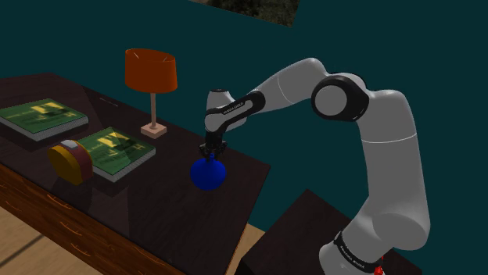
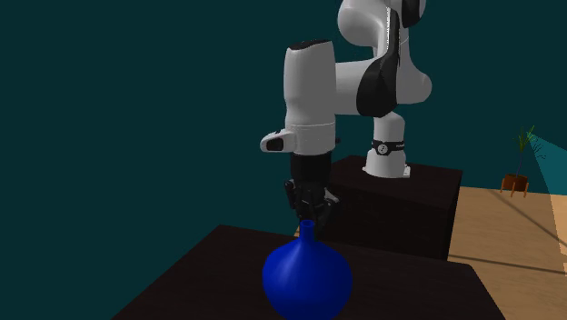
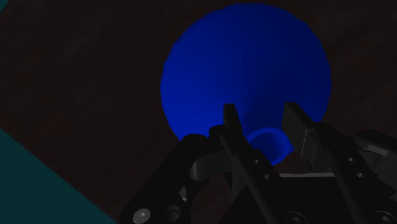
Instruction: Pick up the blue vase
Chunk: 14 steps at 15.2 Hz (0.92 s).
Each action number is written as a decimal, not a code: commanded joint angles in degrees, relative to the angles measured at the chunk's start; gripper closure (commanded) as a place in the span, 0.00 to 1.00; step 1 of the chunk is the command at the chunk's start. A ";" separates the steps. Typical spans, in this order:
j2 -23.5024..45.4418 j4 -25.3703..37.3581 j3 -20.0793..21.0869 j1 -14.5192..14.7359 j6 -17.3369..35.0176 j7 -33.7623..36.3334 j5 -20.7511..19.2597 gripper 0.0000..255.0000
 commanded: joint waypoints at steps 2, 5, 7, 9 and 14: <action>0.05 0.02 0.00 0.00 0.02 0.00 0.00 1.00; 0.06 0.02 0.00 -0.01 0.02 -0.02 0.00 1.00; 0.07 0.04 0.01 0.03 0.02 0.03 0.00 1.00; -1.01 -0.03 0.01 0.02 -0.99 0.03 0.01 1.00; -3.57 0.03 0.03 0.01 -3.61 0.03 0.03 1.00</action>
